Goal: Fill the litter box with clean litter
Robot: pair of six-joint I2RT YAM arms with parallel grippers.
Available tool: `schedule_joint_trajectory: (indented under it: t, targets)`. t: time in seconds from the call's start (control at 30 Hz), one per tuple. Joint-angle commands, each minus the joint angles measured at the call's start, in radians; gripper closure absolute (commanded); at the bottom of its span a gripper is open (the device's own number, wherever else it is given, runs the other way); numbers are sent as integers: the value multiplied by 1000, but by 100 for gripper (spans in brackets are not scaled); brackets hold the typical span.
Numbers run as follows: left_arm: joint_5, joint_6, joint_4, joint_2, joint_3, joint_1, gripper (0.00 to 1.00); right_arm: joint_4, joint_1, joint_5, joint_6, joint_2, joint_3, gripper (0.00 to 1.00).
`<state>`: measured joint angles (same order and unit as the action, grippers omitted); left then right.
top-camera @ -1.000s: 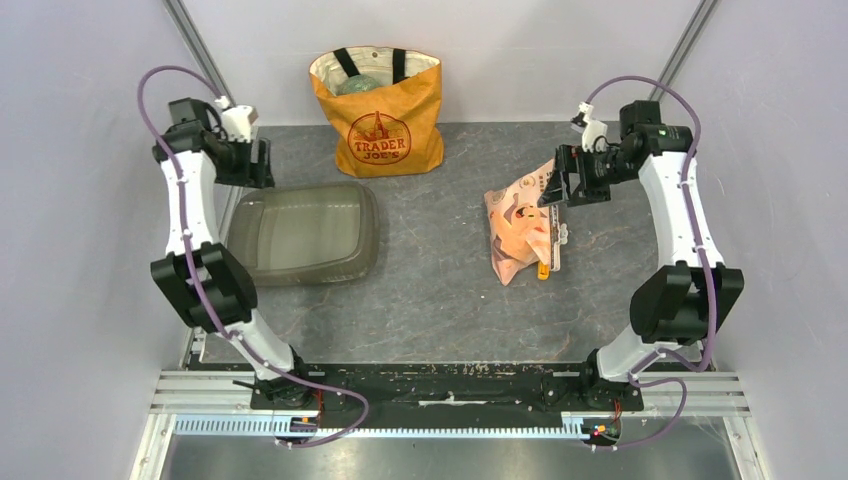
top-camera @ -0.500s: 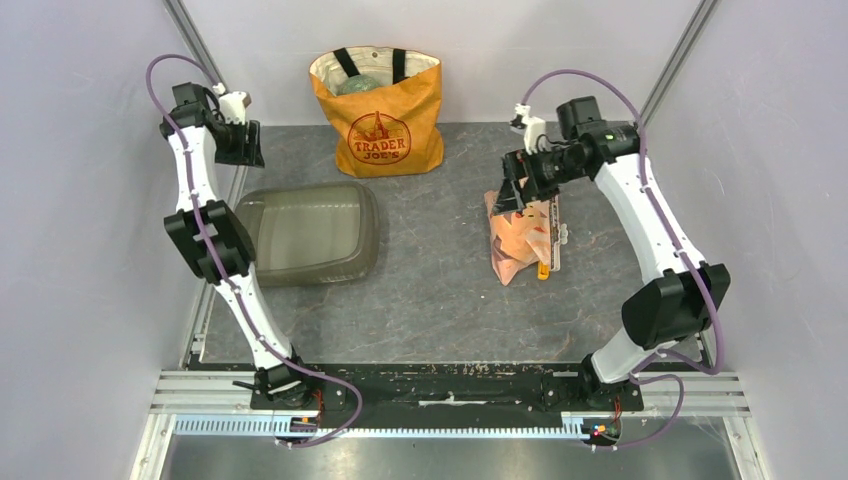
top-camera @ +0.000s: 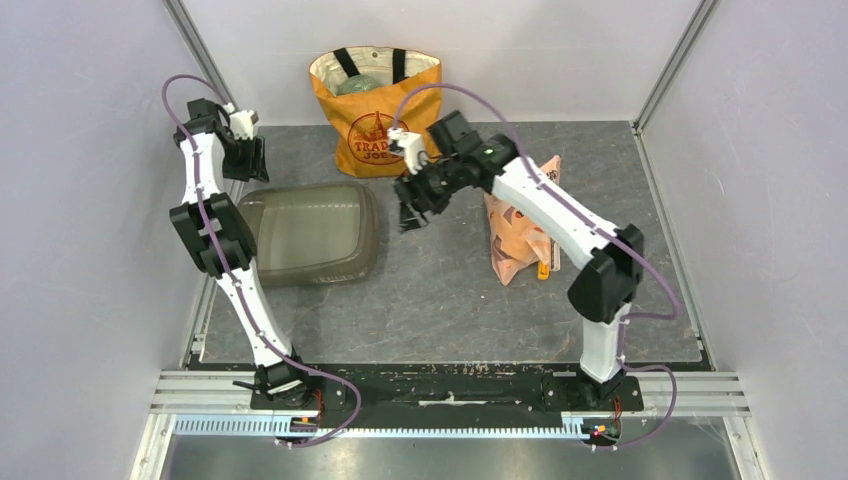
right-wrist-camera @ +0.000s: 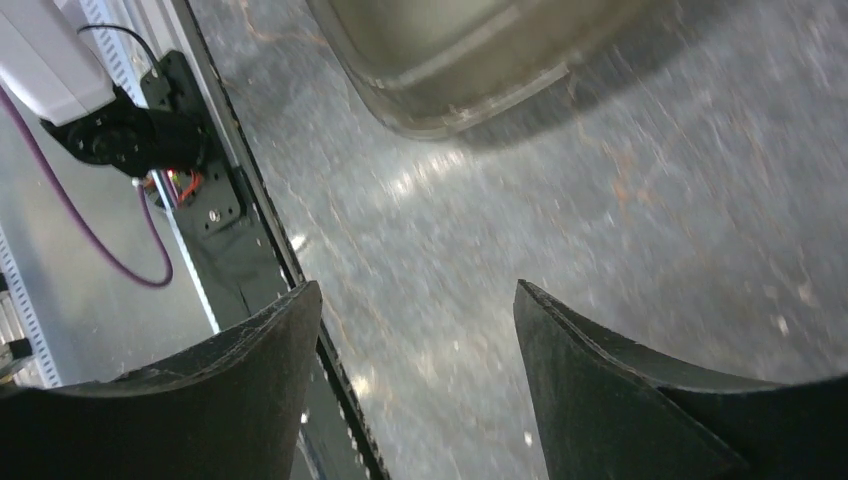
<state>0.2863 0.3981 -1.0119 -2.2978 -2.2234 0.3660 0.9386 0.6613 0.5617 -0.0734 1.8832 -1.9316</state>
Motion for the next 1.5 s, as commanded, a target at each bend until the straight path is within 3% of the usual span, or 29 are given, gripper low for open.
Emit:
schedule_joint_trajectory:
  t: [0.0,0.3,0.6,0.73,1.03,1.23,1.47]
  targets:
    - [-19,-11,14,17,76,1,40,-124,93,-46,63,99,-133,22]
    - [-12,-2,37,133,299,4,47,-150,178,-41,72,193,-206,22]
    - [1,-70,111,330,632,8,47,-136,215,-23,22,115,-41,20]
    - [10,-107,131,383,724,10,43,-84,218,-6,-22,44,39,20]
    - [25,-168,145,405,694,65,29,-70,323,-167,-67,-44,94,31]
    - [39,-157,101,411,649,116,25,-98,463,-316,-203,23,62,31]
    - [49,-134,80,445,669,123,25,-158,507,-425,-296,176,-75,29]
